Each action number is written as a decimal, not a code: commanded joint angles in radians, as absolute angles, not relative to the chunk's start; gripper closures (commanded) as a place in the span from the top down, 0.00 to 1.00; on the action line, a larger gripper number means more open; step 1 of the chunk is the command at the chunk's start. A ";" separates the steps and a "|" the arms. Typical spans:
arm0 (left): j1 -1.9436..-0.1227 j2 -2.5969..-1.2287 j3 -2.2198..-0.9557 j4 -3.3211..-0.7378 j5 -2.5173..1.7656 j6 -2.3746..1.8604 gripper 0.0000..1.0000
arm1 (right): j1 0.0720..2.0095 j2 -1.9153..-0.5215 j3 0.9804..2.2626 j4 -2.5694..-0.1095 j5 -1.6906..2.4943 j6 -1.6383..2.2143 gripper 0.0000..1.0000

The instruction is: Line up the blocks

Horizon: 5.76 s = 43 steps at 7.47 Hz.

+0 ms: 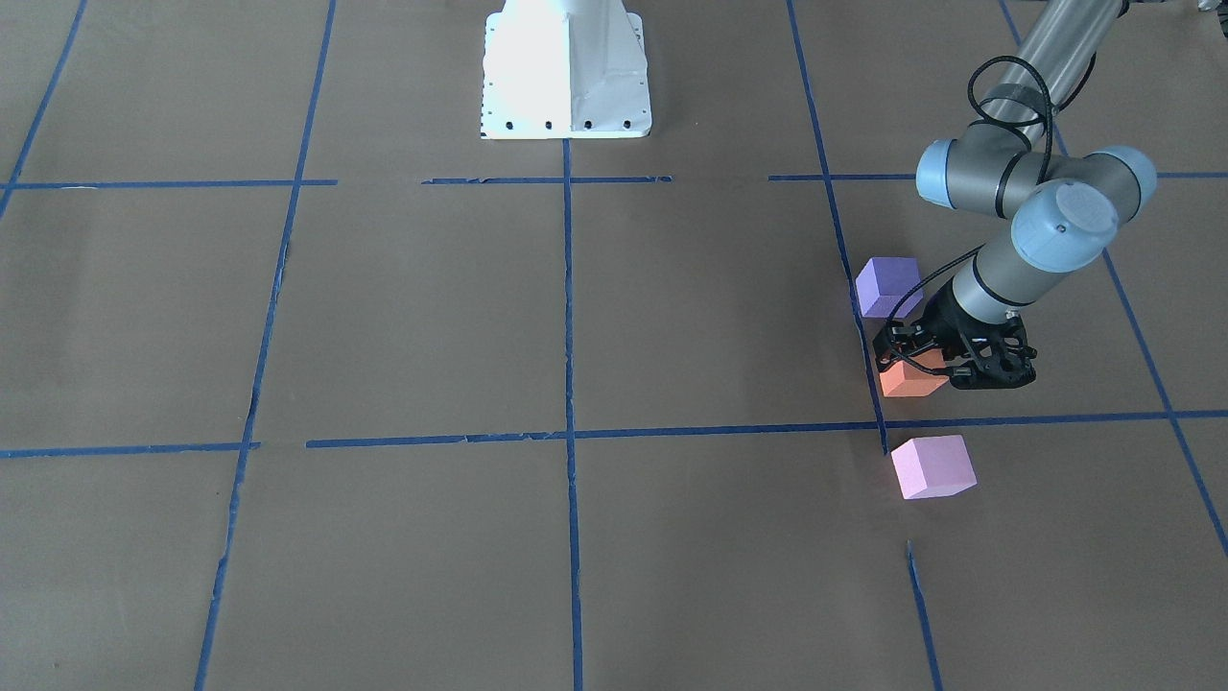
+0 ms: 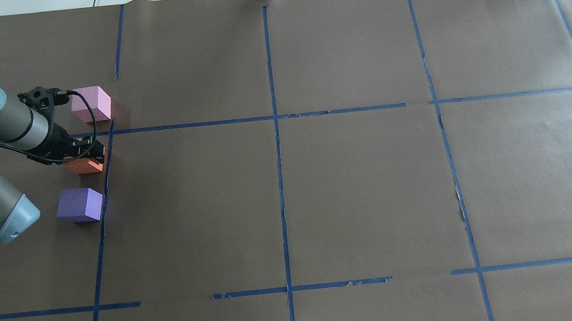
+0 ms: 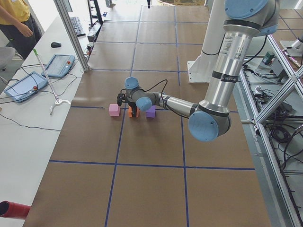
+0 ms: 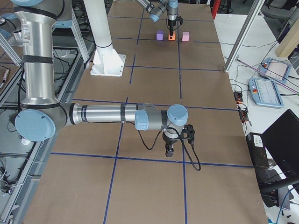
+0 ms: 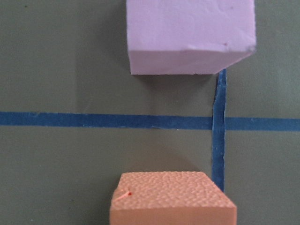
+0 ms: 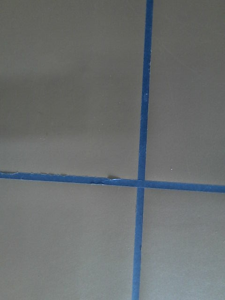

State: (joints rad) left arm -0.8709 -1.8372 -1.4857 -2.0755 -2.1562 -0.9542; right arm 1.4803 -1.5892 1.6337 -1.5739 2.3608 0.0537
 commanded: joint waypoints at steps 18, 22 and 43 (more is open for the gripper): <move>-1.398 -1.710 -1.653 -1.738 -2.362 -0.195 1.00 | 1.480 -1.589 1.634 -1.574 2.361 0.054 1.00; -1.623 -1.677 -1.485 -1.684 -2.355 0.083 0.99 | 1.480 -1.589 1.634 -1.574 2.361 0.054 1.00; -1.632 -1.657 -1.532 -1.496 -2.367 0.137 1.00 | 1.480 -1.589 1.634 -1.574 2.361 0.054 1.00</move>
State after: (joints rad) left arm -1.6307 -1.6565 -1.5330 -1.5003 -2.3666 0.1416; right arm 1.4803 -1.5892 1.6337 -1.5749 2.3608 0.0537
